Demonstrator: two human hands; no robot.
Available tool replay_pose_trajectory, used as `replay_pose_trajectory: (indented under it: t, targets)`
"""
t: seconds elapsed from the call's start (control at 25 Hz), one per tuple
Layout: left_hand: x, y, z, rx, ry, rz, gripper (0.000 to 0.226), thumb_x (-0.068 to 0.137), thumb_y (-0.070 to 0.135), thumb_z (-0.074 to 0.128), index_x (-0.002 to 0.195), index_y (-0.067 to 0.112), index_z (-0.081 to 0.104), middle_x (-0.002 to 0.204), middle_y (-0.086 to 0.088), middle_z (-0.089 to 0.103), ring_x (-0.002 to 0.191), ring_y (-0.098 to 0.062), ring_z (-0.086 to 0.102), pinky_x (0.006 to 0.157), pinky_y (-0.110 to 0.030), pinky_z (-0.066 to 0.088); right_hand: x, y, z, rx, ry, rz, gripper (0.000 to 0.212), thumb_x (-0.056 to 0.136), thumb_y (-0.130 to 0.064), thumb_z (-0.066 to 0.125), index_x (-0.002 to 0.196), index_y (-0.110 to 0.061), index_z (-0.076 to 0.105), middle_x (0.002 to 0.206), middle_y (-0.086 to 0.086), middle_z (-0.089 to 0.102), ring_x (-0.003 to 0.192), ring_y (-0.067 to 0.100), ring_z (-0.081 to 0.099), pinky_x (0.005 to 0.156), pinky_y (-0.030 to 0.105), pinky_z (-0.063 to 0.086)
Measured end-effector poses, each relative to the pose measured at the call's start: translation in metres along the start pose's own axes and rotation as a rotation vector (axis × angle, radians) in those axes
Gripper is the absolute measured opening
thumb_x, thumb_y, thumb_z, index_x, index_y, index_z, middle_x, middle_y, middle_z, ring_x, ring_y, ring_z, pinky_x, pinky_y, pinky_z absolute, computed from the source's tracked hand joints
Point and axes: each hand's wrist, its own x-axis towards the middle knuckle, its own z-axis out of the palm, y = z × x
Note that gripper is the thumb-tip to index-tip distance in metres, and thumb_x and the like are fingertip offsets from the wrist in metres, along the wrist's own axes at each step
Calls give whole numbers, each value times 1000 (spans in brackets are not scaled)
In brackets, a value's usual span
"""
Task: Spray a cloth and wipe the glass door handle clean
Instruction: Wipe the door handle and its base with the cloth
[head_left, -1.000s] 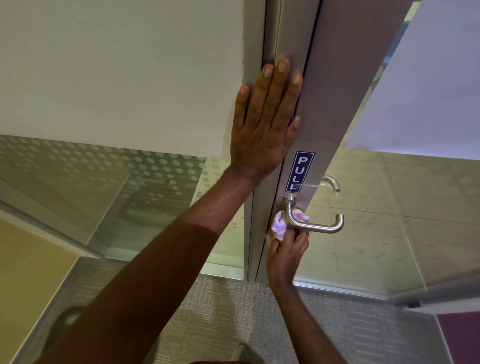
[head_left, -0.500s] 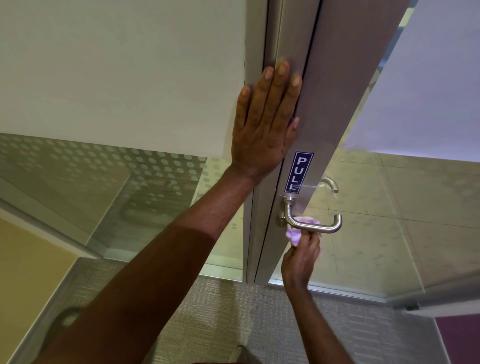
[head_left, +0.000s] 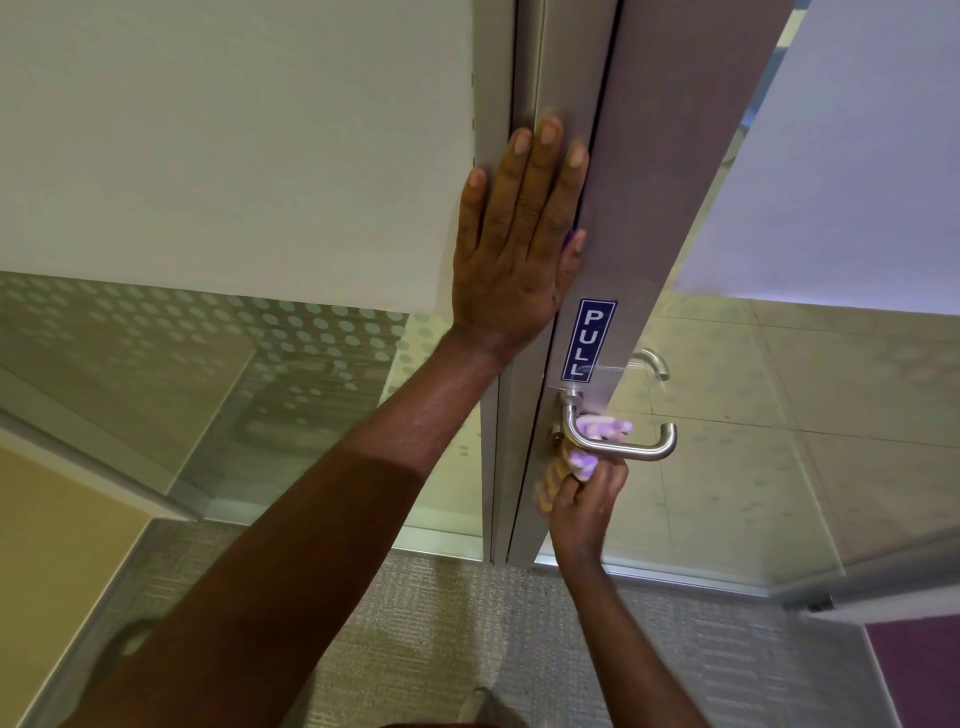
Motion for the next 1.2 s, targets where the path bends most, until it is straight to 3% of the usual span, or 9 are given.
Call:
replay_pose_trajectory:
  t: [0.12, 0.32, 0.52, 0.6, 0.68, 0.8, 0.92, 1.08, 1.2]
  targets:
    - [1, -1, 0, -2, 2, -2, 51, 101, 28, 53, 145, 3, 51, 148, -22, 54, 143, -34, 38, 120, -51, 26, -1, -9, 10, 71, 35, 11, 41, 92, -2, 46, 131, 8, 48, 148, 18, 33, 132, 36, 47, 109, 30, 44]
    - [-1, 0, 1, 0, -7, -6, 51, 99, 27, 54, 143, 2, 54, 146, -23, 55, 141, -35, 39, 119, -52, 28, 15, 17, 3, -205, 32, -178, 30, 90, 3, 64, 117, 0, 50, 142, 24, 37, 124, 52, 44, 91, 57, 55]
    - [-1, -1, 2, -7, 9, -1, 52, 101, 29, 49, 147, 5, 45, 147, -23, 55, 142, -34, 37, 120, -52, 27, 1, 27, 16, -77, -60, 68, 78, 84, 13, 65, 151, -15, 37, 146, 12, 37, 124, 37, 54, 97, 47, 55]
    - [-1, -2, 3, -19, 9, 6, 52, 101, 29, 49, 146, 6, 40, 147, -23, 54, 142, -34, 37, 120, -51, 26, -4, 19, 27, 235, -83, 423, 74, 89, 12, 62, 150, -22, 37, 137, 9, 47, 111, 34, 64, 90, 52, 60]
    - [-2, -1, 3, -14, 2, 8, 52, 100, 28, 52, 146, 4, 45, 147, -24, 54, 142, -35, 38, 120, -52, 26, -4, 9, 38, 448, -67, 635, 62, 87, 14, 59, 137, -20, 45, 115, 7, 61, 103, 32, 65, 87, 43, 60]
    - [-1, 0, 3, -25, 7, 1, 52, 99, 27, 54, 144, 3, 49, 146, -23, 55, 141, -35, 40, 119, -52, 27, -6, -4, 42, 552, -185, 621, 46, 77, 12, 55, 107, -24, 55, 92, 4, 61, 88, 25, 60, 75, 32, 56]
    - [-1, 0, 1, -14, 12, -2, 52, 99, 27, 54, 144, 3, 50, 146, -23, 55, 141, -35, 40, 120, -52, 26, -8, -12, 21, 564, -313, 596, 43, 70, -3, 55, 111, -17, 60, 94, 3, 67, 87, 17, 66, 77, 32, 58]
    - [-1, 0, 0, -22, 14, -3, 52, 99, 27, 55, 145, 3, 51, 147, -22, 55, 141, -34, 39, 120, -51, 27, -22, -65, -19, 524, -556, 386, 16, 92, -8, 58, 97, -19, 69, 85, -13, 76, 80, -2, 69, 76, 17, 54]
    - [-1, -2, 1, -12, 10, 20, 52, 101, 28, 53, 147, 6, 42, 148, -21, 54, 142, -33, 38, 121, -51, 26, -30, -100, -41, 462, -428, 259, 29, 87, -13, 66, 109, -31, 70, 97, -12, 78, 88, 4, 72, 79, 25, 58]
